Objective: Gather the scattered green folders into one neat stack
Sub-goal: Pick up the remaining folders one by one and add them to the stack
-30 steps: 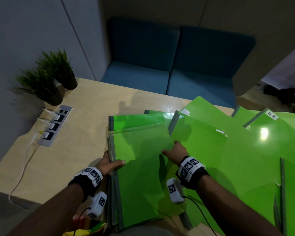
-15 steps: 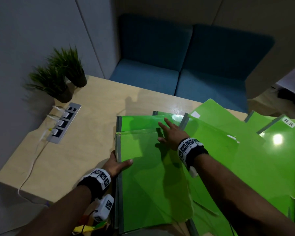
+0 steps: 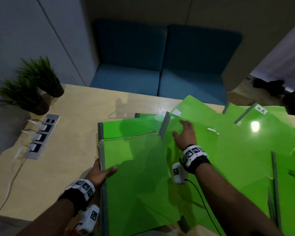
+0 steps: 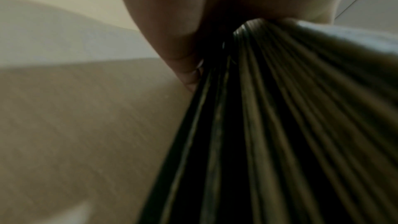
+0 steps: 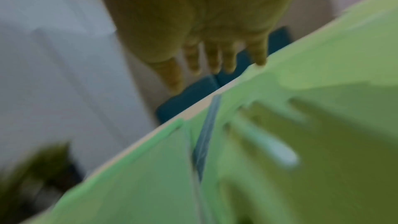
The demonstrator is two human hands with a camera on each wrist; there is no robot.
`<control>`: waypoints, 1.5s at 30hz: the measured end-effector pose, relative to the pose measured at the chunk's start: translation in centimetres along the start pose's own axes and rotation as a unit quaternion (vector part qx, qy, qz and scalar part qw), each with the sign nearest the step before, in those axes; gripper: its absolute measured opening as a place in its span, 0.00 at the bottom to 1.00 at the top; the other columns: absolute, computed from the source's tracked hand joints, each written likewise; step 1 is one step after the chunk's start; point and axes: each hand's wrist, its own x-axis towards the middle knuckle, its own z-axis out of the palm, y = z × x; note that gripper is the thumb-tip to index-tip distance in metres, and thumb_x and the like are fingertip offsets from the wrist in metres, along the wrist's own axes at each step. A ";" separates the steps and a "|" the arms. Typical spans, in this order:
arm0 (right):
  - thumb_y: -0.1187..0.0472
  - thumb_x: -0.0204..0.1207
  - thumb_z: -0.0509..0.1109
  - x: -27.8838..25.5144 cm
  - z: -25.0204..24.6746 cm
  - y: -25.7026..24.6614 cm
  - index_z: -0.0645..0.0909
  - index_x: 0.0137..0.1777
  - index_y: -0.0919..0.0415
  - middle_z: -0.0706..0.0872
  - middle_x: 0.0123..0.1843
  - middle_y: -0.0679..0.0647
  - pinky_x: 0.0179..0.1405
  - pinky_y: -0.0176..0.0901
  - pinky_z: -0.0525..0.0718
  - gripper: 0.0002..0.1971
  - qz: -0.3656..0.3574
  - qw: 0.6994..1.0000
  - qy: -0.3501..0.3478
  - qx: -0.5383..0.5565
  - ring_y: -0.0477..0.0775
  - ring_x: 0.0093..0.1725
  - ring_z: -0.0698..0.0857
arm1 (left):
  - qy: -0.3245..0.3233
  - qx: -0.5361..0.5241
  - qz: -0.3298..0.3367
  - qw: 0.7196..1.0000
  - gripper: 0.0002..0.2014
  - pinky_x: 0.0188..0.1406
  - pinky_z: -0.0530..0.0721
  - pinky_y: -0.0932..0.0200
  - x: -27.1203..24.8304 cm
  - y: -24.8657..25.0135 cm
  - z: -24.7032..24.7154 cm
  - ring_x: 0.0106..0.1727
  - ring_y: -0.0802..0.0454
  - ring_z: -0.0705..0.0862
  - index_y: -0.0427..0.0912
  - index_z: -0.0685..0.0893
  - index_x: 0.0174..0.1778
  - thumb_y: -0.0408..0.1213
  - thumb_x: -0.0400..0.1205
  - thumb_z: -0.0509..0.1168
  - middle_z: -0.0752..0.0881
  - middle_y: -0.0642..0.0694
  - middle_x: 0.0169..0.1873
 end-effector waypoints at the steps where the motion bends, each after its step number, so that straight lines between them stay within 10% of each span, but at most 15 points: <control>1: 0.56 0.71 0.76 0.3 -1.1 1.9 0.68 0.77 0.59 0.65 0.80 0.61 0.76 0.59 0.69 0.35 0.095 0.993 0.073 -0.002 0.64 0.78 0.67 | 0.002 0.006 -0.003 1.000 0.64 0.70 0.77 0.39 0.1 -0.1 0.0 0.67 0.38 0.80 0.46 0.60 0.81 0.65 0.51 0.81 0.77 0.40 0.73; 4: 0.53 0.63 0.81 -0.2 -3.5 6.8 0.63 0.76 0.64 0.65 0.78 0.65 0.74 0.60 0.69 0.44 0.360 0.925 0.109 0.052 0.66 0.77 0.66 | 0.017 0.033 -0.004 0.999 0.67 0.69 0.78 0.36 0.9 -1.1 -0.4 0.68 0.37 0.80 0.49 0.59 0.81 0.72 0.48 0.78 0.76 0.40 0.74; 7: 0.41 0.49 0.85 -0.3 -3.8 10.2 0.75 0.65 0.66 0.81 0.64 0.65 0.64 0.61 0.81 0.46 0.434 0.884 0.006 0.174 0.68 0.62 0.82 | 0.010 0.017 0.004 1.000 0.60 0.69 0.77 0.39 0.3 -0.4 0.0 0.67 0.38 0.81 0.45 0.61 0.80 0.64 0.56 0.81 0.78 0.40 0.71; 12: 0.56 0.69 0.74 -1.5 -4.6 10.3 0.81 0.60 0.60 0.88 0.52 0.61 0.49 0.44 0.83 0.19 0.335 0.916 -0.026 0.219 0.62 0.56 0.87 | 0.023 0.007 0.017 1.000 0.43 0.70 0.75 0.45 -0.1 0.0 0.5 0.69 0.38 0.79 0.41 0.63 0.79 0.46 0.72 0.76 0.77 0.37 0.72; 18: 0.61 0.72 0.73 -3.3 -4.0 9.0 0.63 0.78 0.61 0.80 0.66 0.67 0.63 0.61 0.83 0.36 0.267 0.939 0.108 0.190 0.72 0.62 0.82 | 0.020 -0.005 0.013 1.000 0.56 0.69 0.77 0.39 -0.2 -0.1 0.2 0.66 0.39 0.81 0.44 0.64 0.79 0.61 0.58 0.81 0.79 0.38 0.71; 27: 0.59 0.65 0.82 -5.1 -4.6 9.8 0.55 0.82 0.49 0.75 0.72 0.67 0.59 0.60 0.84 0.50 0.323 0.913 -0.004 0.251 0.72 0.59 0.83 | 0.017 0.001 0.013 1.000 0.66 0.68 0.78 0.35 0.9 -1.1 -0.2 0.65 0.38 0.82 0.43 0.64 0.79 0.67 0.46 0.80 0.80 0.37 0.70; 30: 0.63 0.69 0.80 -5.1 -4.3 10.5 0.59 0.81 0.47 0.82 0.63 0.64 0.54 0.65 0.86 0.45 0.314 0.888 0.032 0.333 0.69 0.53 0.86 | 0.019 -0.007 0.011 1.000 0.62 0.68 0.78 0.35 0.5 -0.8 0.0 0.65 0.37 0.82 0.43 0.65 0.78 0.64 0.49 0.82 0.80 0.37 0.70; 36: 0.60 0.76 0.73 -4.8 -5.5 8.4 0.64 0.81 0.65 0.72 0.79 0.62 0.76 0.61 0.71 0.35 0.218 0.947 0.103 0.214 0.67 0.77 0.72 | 0.016 -0.024 0.004 1.000 0.52 0.68 0.77 0.37 -0.2 -0.1 0.4 0.66 0.37 0.81 0.41 0.63 0.79 0.52 0.62 0.81 0.78 0.35 0.71; 45: 0.56 0.73 0.74 -2.4 -14.9 3.5 0.77 0.71 0.63 0.84 0.67 0.62 0.68 0.60 0.79 0.26 0.073 0.966 0.208 0.132 0.64 0.65 0.83 | 0.013 0.020 -0.004 1.000 0.66 0.69 0.77 0.38 0.4 -1.3 -0.1 0.67 0.38 0.81 0.46 0.61 0.80 0.68 0.47 0.81 0.78 0.39 0.72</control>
